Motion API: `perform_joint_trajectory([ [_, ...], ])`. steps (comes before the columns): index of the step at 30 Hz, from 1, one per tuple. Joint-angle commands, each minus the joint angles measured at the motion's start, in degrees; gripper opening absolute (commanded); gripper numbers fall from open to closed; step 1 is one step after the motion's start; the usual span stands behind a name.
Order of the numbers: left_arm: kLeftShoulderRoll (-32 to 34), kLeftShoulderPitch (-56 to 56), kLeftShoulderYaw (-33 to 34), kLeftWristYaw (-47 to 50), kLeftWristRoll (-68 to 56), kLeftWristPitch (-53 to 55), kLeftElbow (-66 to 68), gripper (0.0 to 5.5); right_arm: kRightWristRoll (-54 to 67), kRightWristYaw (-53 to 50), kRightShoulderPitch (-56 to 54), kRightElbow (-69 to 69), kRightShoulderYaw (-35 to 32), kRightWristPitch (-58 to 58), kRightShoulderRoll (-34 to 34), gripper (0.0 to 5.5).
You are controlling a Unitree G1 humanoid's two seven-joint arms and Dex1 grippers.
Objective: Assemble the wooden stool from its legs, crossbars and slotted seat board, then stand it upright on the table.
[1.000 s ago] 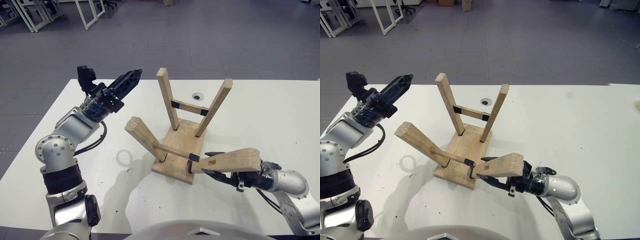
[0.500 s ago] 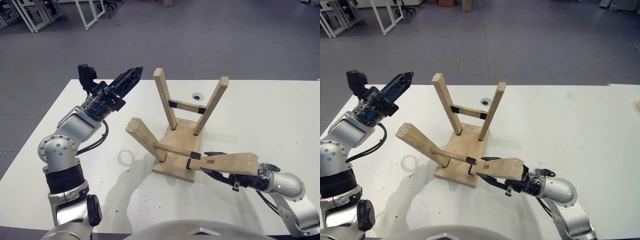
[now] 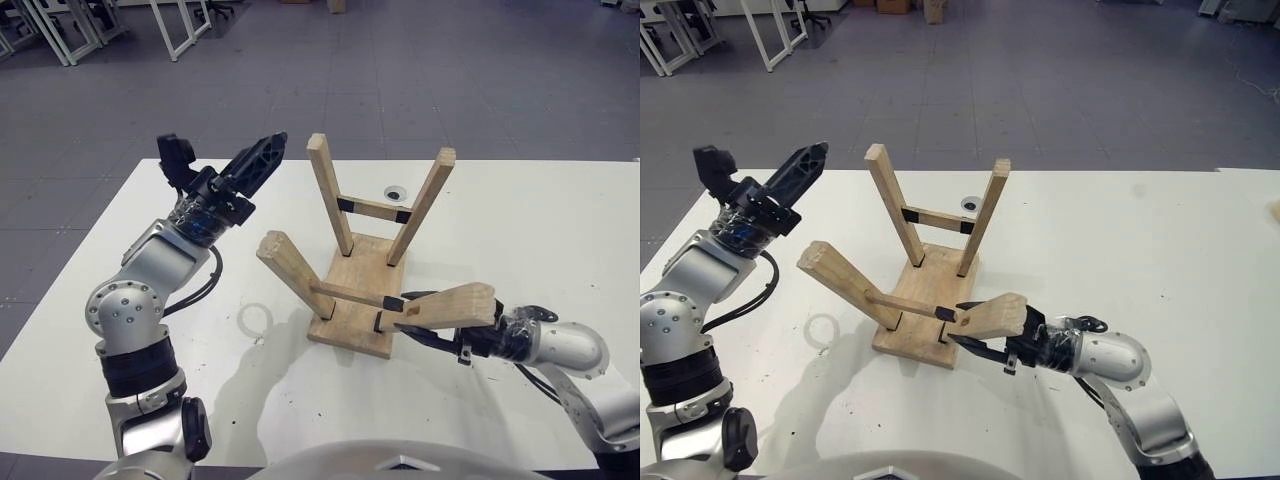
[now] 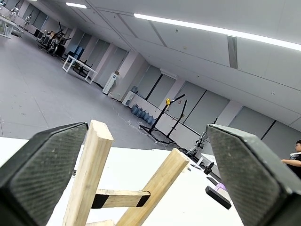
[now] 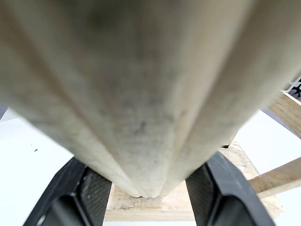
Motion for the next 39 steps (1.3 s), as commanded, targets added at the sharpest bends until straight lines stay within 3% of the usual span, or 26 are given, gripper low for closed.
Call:
perform_joint_trajectory([
  [1, -0.1, 0.8, 0.2, 1.5, -0.5, -0.9, -1.3, 4.65, -5.7, -2.7, -0.6, 2.2, 1.8, 10.5, -4.2, 2.04],
  [12, 3.2, -2.9, 0.1, 6.9, -1.5, -1.6, -7.0, 4.65, -7.0, -8.1, -6.0, 4.8, 6.2, 18.2, -3.6, 2.04],
  [16, 5.9, -6.2, -3.8, 11.2, -2.8, 0.9, -13.2, 4.65, -6.9, -9.8, -6.5, 7.2, 6.5, 17.2, -2.3, 2.04],
  [20, 5.1, -13.0, -11.7, 23.5, -4.5, 4.1, -19.2, 4.65, -6.7, -10.8, -6.9, 7.9, 6.5, 16.5, -1.6, 2.04],
  [26, 0.1, -14.7, -25.9, 35.3, -0.3, 7.9, -23.1, 3.61, -7.0, -11.7, -8.2, 9.0, 7.1, 15.9, -0.7, 2.04],
  [32, -4.4, -5.3, -38.1, 36.6, 15.4, 7.6, -18.9, 2.53, -7.2, -12.2, -8.9, 9.1, 7.2, 16.0, 0.2, 2.04],
  [35, -9.0, -8.8, -39.1, 35.8, 24.2, 1.5, -18.4, 2.01, -7.3, -12.6, -9.0, 9.2, 7.1, 16.1, 0.7, 2.04],
  [39, -9.8, -12.4, -38.1, 34.4, 31.4, 0.2, -18.4, 2.01, -7.5, -13.1, -9.2, 9.1, 7.1, 16.2, 1.0, 2.04],
])
